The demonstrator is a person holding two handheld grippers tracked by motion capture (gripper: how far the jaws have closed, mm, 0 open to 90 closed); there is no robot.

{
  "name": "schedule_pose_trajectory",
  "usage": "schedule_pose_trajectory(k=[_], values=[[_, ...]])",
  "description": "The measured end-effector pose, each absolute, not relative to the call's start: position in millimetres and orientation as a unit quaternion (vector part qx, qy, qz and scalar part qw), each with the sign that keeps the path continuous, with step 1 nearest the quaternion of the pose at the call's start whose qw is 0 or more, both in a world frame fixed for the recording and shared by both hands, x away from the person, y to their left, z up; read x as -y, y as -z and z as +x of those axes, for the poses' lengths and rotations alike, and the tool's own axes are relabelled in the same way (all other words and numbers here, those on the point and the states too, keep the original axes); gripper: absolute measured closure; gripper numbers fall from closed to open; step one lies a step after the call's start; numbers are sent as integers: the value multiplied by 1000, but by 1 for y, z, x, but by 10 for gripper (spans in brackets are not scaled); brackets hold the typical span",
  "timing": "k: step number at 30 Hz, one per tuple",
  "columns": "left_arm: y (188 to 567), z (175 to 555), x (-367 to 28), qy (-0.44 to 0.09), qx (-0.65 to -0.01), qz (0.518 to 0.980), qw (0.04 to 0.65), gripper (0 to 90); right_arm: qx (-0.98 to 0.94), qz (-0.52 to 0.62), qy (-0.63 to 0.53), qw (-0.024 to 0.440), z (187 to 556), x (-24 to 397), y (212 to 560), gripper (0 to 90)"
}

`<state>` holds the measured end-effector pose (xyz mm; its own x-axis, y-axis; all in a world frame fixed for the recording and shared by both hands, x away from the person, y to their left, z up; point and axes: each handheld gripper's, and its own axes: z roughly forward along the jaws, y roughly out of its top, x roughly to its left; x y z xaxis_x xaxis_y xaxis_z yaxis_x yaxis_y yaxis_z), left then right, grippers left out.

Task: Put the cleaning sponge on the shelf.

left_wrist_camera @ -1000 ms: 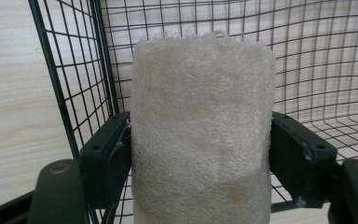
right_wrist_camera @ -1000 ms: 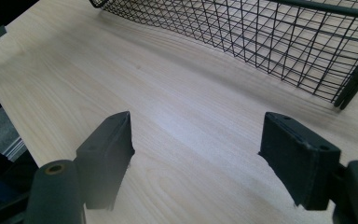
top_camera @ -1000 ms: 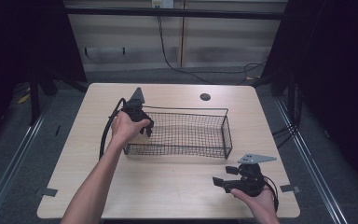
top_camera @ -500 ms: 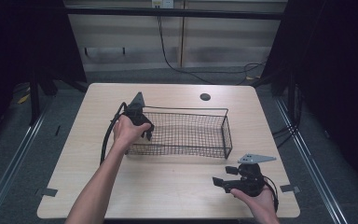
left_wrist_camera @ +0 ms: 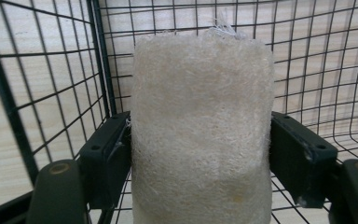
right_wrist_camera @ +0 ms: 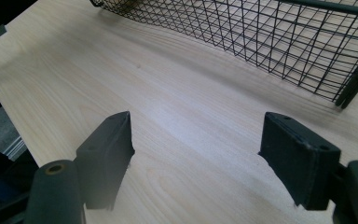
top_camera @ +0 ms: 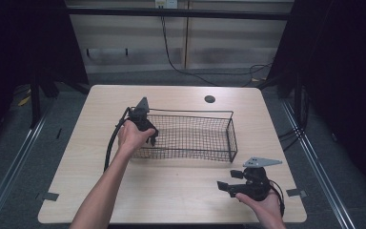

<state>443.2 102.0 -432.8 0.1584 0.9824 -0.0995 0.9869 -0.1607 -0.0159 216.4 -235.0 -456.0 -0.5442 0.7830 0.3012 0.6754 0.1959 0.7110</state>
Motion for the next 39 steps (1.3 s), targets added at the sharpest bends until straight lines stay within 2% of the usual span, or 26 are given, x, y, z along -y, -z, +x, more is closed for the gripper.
schedule_pose_trajectory(k=[12,18,31,39], values=[[439,443,-96,31,-645,763,24,272,-771,472,-423,64,216,235,456,249],[438,444,-98,52,-640,766,32,267,-771,472,-423,63,216,235,456,249],[437,445,-99,63,-636,768,37,256,-771,472,-424,63,216,235,456,249],[434,445,-101,64,-640,765,48,204,-771,472,-423,63,216,235,456,249]])
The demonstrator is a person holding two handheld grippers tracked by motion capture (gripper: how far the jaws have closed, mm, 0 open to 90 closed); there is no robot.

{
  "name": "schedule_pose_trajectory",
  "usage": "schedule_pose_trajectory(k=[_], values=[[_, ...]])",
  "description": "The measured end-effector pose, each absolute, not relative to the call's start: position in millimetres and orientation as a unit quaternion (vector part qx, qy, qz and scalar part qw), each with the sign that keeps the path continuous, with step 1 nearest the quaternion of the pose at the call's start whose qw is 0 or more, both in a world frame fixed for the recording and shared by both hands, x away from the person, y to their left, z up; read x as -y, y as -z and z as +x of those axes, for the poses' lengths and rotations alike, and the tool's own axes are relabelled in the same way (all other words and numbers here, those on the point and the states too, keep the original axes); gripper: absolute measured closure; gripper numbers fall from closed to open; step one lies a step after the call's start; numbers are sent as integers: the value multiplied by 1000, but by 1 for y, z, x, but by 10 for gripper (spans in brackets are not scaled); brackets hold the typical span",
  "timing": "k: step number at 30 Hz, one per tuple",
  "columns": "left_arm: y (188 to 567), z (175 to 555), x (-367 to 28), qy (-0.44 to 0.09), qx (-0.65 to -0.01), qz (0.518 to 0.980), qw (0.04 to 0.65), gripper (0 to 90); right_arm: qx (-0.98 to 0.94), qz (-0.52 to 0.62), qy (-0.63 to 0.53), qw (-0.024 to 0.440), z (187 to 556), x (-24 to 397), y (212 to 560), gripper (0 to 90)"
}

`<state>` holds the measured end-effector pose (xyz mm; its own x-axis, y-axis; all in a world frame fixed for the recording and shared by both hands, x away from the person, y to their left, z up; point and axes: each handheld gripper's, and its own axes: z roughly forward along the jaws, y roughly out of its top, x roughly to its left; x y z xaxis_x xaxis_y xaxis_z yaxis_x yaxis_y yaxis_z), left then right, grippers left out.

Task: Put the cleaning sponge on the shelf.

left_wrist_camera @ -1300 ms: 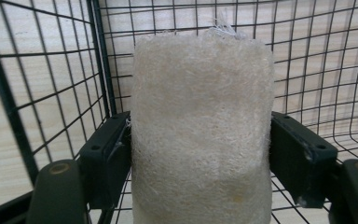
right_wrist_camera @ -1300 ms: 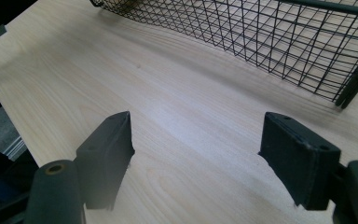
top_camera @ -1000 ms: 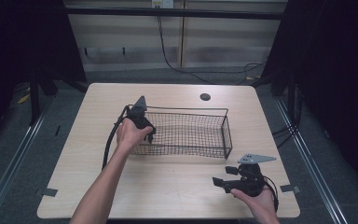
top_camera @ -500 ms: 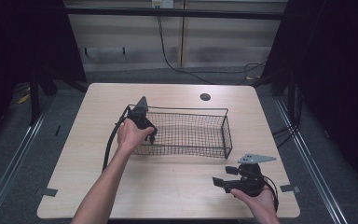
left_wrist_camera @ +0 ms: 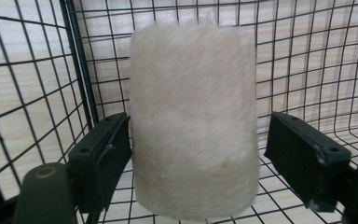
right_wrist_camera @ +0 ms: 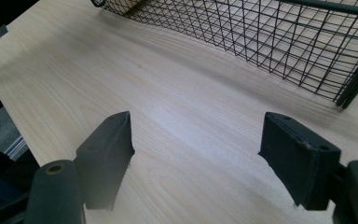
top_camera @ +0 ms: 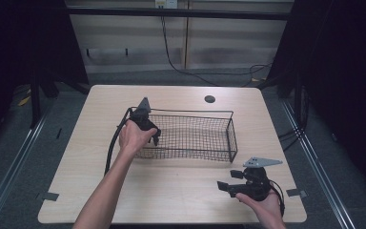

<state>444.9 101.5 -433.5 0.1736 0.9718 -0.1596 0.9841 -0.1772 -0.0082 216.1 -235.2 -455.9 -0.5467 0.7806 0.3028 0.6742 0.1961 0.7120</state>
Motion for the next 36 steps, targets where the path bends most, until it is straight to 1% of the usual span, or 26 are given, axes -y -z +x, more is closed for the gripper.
schedule_pose_trajectory(k=[4,8,15,17,18,24,27,31,34,36], values=[[430,445,-104,65,-637,766,53,192,-770,473,-423,64,216,236,456,247],[425,443,-105,65,-638,764,71,187,-770,473,-423,63,216,235,456,247],[416,442,-113,68,-623,775,82,184,-770,473,-423,63,216,235,456,247],[413,441,-115,70,-619,777,93,184,-771,472,-422,63,216,235,456,247],[409,440,-117,76,-617,775,110,184,-771,472,-422,63,217,235,456,247],[399,438,-127,83,-609,777,133,183,-771,473,-421,64,217,235,456,247],[394,436,-131,89,-599,782,151,183,-772,472,-420,66,217,235,456,247],[391,435,-133,97,-582,792,158,183,-772,472,-420,66,217,235,456,247],[387,430,-137,99,-541,815,182,183,-771,473,-421,65,217,235,456,247],[384,429,-138,101,-529,819,196,181,-771,473,-420,65,217,235,456,247]])
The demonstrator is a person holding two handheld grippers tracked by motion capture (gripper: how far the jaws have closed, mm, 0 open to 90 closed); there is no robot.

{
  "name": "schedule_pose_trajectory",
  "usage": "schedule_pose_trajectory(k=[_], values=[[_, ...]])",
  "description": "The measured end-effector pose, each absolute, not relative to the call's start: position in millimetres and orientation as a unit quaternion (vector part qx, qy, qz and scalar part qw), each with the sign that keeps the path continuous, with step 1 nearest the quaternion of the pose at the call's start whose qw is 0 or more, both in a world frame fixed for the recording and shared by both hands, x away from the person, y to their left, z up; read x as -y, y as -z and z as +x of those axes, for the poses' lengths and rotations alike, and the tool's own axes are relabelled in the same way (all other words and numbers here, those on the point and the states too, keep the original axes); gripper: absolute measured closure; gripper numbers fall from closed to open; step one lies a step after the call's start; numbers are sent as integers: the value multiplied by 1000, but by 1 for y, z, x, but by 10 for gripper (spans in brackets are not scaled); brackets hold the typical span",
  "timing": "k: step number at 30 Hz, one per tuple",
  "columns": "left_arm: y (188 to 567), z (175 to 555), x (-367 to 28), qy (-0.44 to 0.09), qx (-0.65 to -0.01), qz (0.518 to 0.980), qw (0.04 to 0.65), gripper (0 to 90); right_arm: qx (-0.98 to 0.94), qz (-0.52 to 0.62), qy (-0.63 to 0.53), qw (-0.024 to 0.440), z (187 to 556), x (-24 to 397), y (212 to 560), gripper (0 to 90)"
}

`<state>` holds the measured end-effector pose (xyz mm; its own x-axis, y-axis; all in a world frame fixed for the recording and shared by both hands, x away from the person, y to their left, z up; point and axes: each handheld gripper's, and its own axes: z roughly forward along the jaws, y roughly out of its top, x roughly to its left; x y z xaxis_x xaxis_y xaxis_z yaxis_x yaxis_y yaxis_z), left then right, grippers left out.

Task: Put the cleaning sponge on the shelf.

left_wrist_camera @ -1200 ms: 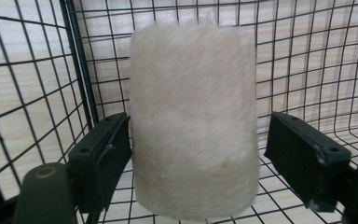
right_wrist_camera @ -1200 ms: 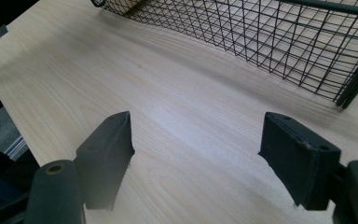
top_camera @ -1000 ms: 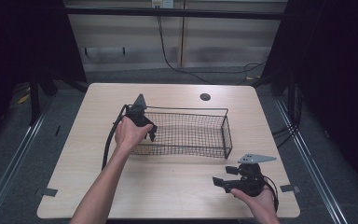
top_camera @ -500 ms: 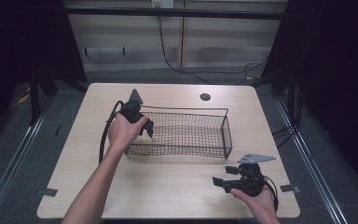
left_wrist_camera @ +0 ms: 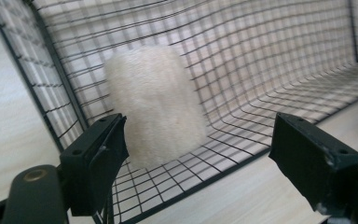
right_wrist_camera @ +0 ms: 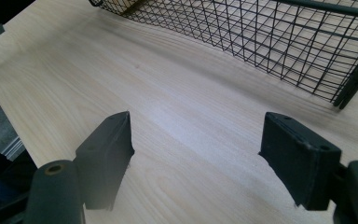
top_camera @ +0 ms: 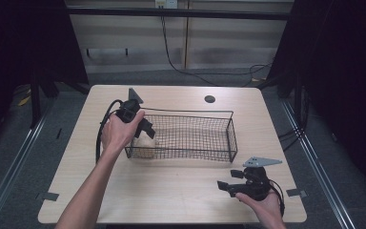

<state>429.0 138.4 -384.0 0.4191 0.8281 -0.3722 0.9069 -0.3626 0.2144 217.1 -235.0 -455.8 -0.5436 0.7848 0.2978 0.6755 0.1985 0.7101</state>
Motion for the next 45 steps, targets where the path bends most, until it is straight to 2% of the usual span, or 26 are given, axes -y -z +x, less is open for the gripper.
schedule_pose_trajectory(k=[4,8,11,24,30,45], values=[[380,427,-141,103,-516,822,217,184,-771,473,-420,65,217,235,456,247],[376,422,-143,111,-495,831,229,227,-772,473,-420,66,217,235,456,247],[373,420,-147,99,-491,834,230,226,-772,473,-420,65,217,235,456,247],[360,410,-163,110,-460,840,264,202,-771,475,-419,66,218,235,456,246],[355,403,-169,107,-441,848,273,224,-771,475,-420,66,218,235,456,246],[345,379,-181,68,-405,861,301,227,-771,475,-419,67,218,235,456,246]])
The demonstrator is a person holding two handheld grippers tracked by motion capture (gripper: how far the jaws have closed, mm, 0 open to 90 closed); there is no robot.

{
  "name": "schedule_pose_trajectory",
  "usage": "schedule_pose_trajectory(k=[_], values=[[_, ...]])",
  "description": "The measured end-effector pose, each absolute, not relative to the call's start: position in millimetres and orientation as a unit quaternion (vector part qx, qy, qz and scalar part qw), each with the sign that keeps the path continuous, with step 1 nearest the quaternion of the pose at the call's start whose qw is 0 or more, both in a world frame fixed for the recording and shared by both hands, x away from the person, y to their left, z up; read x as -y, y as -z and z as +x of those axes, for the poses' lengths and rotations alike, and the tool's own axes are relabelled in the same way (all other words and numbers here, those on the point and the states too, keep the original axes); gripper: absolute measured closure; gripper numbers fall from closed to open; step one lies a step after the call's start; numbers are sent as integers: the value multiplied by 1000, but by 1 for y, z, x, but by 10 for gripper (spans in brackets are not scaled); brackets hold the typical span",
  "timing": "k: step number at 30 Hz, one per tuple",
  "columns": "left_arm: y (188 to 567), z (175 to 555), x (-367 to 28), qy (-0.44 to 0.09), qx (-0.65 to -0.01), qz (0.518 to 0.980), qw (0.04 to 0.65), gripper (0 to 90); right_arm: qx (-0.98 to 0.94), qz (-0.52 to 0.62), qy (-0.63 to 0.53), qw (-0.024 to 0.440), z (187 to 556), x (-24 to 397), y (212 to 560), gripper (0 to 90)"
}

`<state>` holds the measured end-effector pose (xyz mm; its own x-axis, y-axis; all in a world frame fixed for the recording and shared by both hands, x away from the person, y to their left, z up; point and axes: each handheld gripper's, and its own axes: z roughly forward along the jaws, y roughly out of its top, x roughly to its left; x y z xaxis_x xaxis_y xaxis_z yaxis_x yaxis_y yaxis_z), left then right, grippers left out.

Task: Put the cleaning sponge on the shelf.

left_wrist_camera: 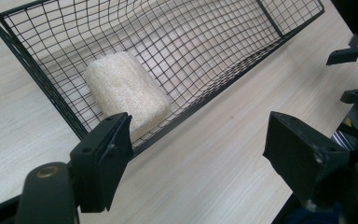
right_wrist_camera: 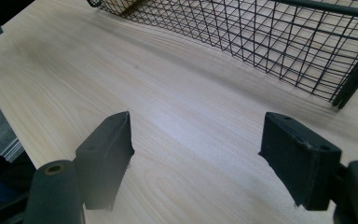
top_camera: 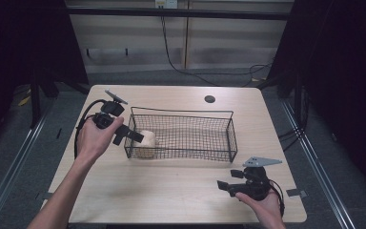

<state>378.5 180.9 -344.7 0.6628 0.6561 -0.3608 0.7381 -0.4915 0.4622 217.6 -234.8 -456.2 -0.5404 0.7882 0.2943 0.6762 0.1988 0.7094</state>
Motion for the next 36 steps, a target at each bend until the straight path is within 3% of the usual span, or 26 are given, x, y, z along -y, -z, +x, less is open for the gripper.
schedule_pose_trajectory(k=[21,36], values=[[359,343,-204,39,-401,857,320,220,-772,474,-419,66,220,234,456,245],[382,304,-210,11,-409,849,334,266,-771,475,-419,67,220,234,456,245]])
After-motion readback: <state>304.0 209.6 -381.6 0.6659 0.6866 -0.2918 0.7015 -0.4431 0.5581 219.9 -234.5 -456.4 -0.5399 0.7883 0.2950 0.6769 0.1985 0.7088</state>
